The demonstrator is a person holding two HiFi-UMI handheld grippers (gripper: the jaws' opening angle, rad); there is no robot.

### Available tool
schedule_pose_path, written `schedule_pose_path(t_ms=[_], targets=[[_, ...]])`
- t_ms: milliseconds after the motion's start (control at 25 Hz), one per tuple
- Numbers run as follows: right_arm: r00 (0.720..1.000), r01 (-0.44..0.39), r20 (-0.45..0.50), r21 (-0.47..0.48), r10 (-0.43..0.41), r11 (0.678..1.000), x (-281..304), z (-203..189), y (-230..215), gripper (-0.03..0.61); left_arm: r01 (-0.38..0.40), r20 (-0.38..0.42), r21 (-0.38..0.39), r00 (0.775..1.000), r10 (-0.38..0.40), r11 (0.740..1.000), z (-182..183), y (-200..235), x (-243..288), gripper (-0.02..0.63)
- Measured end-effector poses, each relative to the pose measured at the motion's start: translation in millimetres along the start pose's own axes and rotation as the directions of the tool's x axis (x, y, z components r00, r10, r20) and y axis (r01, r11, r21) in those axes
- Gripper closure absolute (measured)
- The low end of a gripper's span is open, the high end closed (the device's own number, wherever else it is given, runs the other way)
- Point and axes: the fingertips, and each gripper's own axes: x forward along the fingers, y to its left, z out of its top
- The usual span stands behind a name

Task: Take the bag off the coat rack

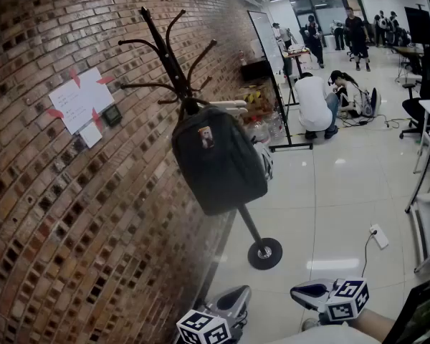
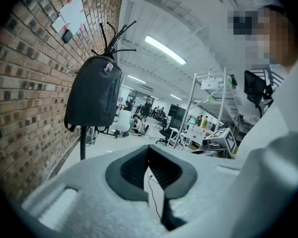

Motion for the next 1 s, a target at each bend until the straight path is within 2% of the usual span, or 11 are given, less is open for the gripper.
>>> schedule_pose_path(t_ms=[160,280,360,520,680,760,880,1000], targets=[[0.996,-0.002,0.086,-0.067,0.008,0.998,-28.5,74.1,-47.2,0.581,0.014,0.018,0.069,1.0,-0.015,0.997,59.2,-8.6,59.4,0.612],[0.993,-0.008,0.116,-0.104,0.02,0.995,-46.3,108.0,-73.0,0.581,-0.008,0.066,0.126,0.998,-0.001,0.992,93.4,-15.2,88.8,0.612],[0.992,-0.012,0.128,-0.098,0.025,0.995,-53.8,116.0,-88.0,0.581,-0.046,0.104,0.149,0.994,0.03,0.988,106.2,-13.2,97.4,0.612],[0.992,-0.049,0.116,-0.072,0.057,0.996,-50.9,114.0,-105.3,0.581,-0.113,0.133,0.192,0.987,0.088,0.975,124.1,1.6,93.2,0.612],[0.993,-0.085,0.077,-0.083,0.091,0.993,-37.4,112.6,-112.5,0.581,-0.213,0.225,0.215,0.96,0.164,0.953,172.6,32.2,73.1,0.612],[0.993,-0.086,0.071,-0.083,0.092,0.993,-33.1,114.6,-117.5,0.581,-0.224,0.236,0.262,0.958,0.163,0.939,198.8,44.8,68.9,0.534],[0.996,-0.056,0.071,-0.086,0.062,0.995,-31.8,120.5,-133.1,0.581,-0.244,0.246,0.366,0.956,0.16,0.898,244.0,66.4,70.4,0.476],[0.995,-0.009,0.103,-0.066,0.015,0.998,-30.9,136.6,-156.9,0.581,-0.263,0.267,0.431,0.951,0.157,0.863,295.3,96.4,78.9,0.438]])
